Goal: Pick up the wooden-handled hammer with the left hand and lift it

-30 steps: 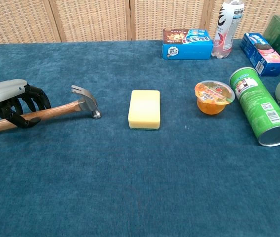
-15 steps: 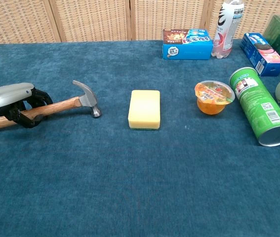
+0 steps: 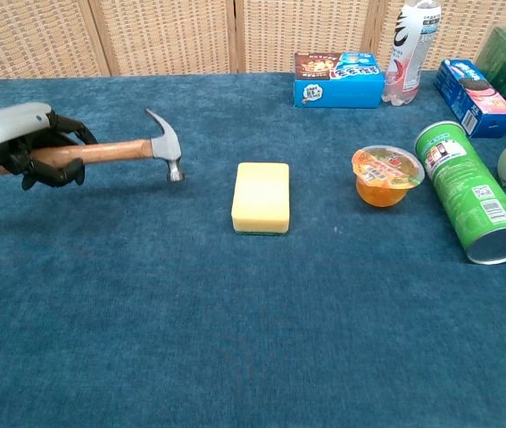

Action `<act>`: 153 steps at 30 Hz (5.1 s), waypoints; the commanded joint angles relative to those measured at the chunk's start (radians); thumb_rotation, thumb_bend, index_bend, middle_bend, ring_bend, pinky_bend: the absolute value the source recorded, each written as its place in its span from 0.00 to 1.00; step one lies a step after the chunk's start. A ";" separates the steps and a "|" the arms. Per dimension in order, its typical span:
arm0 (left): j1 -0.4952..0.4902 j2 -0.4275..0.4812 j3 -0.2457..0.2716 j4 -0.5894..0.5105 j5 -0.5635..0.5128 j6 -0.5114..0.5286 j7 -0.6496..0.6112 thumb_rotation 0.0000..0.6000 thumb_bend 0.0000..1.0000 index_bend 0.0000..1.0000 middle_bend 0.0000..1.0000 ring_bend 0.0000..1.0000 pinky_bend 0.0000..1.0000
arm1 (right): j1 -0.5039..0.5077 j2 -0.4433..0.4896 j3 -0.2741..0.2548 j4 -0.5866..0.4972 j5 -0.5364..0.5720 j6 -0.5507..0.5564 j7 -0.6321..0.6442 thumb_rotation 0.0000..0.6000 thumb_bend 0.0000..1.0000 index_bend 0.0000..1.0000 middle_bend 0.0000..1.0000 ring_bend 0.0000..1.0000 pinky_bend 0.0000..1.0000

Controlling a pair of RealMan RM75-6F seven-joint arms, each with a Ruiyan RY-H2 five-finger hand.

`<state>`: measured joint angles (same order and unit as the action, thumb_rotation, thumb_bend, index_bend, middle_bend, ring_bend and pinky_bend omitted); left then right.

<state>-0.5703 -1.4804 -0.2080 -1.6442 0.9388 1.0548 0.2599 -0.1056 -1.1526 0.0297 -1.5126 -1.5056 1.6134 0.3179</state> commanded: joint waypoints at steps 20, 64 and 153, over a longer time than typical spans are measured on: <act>-0.129 0.155 0.006 -0.023 0.297 -0.151 -0.088 1.00 0.63 0.59 0.77 0.68 0.78 | -0.007 -0.020 0.016 0.001 0.047 -0.025 -0.016 1.00 0.29 0.54 0.58 0.51 0.46; -0.146 -0.111 0.061 0.221 0.453 0.060 -0.102 1.00 0.62 0.59 0.77 0.68 0.80 | -0.023 -0.025 0.029 0.030 0.071 -0.047 0.013 1.00 0.29 0.53 0.58 0.51 0.46; 0.494 0.359 0.300 -0.180 0.526 0.535 -0.294 1.00 0.19 0.22 0.28 0.18 0.26 | 0.143 0.000 0.000 -0.092 -0.135 -0.129 -0.131 1.00 0.29 0.53 0.57 0.49 0.41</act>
<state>-0.0766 -1.1193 0.0957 -1.8230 1.4660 1.5937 -0.0350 0.0374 -1.1525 0.0303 -1.6040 -1.6412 1.4836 0.1873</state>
